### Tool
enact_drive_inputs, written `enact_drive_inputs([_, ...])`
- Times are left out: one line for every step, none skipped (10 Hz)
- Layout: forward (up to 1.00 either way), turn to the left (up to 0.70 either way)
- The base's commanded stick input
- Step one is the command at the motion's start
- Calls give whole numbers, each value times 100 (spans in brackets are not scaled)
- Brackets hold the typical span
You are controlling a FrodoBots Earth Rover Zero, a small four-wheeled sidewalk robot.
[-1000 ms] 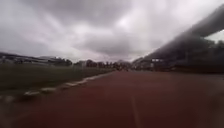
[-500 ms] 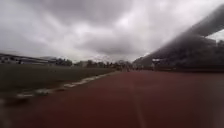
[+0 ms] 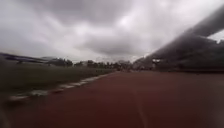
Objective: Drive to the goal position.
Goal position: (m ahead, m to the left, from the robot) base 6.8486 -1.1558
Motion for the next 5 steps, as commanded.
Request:
enact_drive_inputs([50, 2])
enact_drive_inputs([50, 2])
enact_drive_inputs([50, 2])
enact_drive_inputs([50, 2])
enact_drive_inputs([50, 2])
